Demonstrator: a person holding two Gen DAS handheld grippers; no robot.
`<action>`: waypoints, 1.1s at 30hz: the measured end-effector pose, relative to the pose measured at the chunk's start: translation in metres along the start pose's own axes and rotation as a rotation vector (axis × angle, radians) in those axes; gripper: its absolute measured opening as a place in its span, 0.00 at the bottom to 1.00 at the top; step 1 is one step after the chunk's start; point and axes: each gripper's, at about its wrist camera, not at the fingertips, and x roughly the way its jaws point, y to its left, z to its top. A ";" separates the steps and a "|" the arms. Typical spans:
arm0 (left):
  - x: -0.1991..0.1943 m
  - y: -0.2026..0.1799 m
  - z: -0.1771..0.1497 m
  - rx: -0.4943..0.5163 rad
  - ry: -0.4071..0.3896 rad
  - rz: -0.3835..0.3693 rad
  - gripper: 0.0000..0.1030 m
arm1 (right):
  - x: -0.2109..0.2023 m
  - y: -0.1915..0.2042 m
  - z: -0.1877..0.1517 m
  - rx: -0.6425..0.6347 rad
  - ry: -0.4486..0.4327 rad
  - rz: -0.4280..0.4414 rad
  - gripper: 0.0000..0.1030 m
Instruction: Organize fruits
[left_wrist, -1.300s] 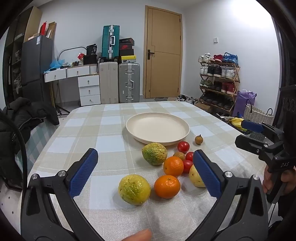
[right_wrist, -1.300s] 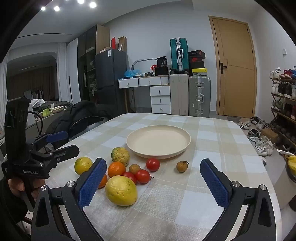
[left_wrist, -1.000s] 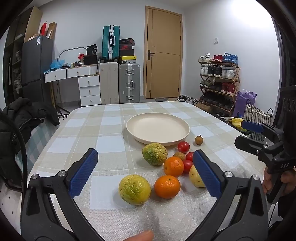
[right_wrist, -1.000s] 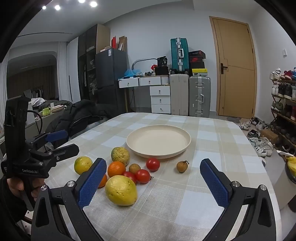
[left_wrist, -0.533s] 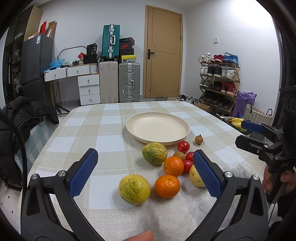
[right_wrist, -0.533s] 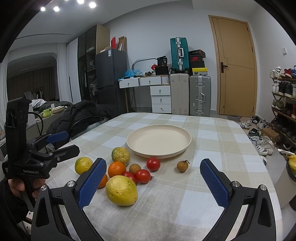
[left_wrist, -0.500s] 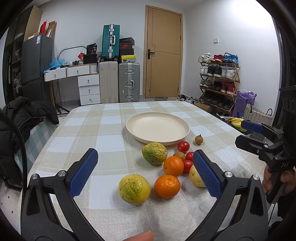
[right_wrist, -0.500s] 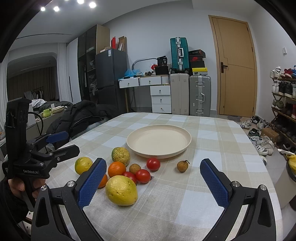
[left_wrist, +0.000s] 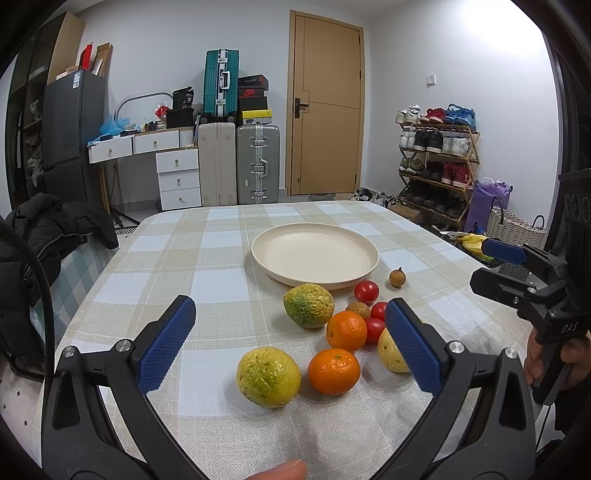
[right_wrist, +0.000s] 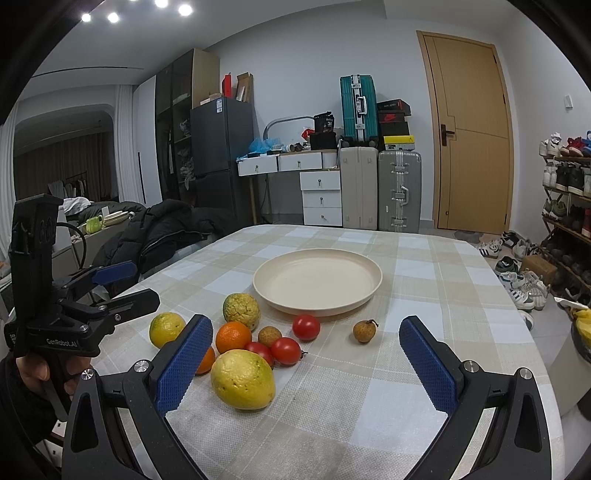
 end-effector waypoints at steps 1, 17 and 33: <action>0.000 0.000 0.000 0.000 0.000 0.002 0.99 | 0.000 0.000 0.000 0.000 -0.001 -0.001 1.00; 0.000 0.000 0.000 0.002 0.000 0.001 0.99 | 0.000 0.001 -0.001 -0.003 -0.003 -0.005 1.00; 0.000 0.000 0.000 0.002 0.000 0.001 0.99 | -0.002 0.006 -0.001 -0.029 -0.003 -0.016 1.00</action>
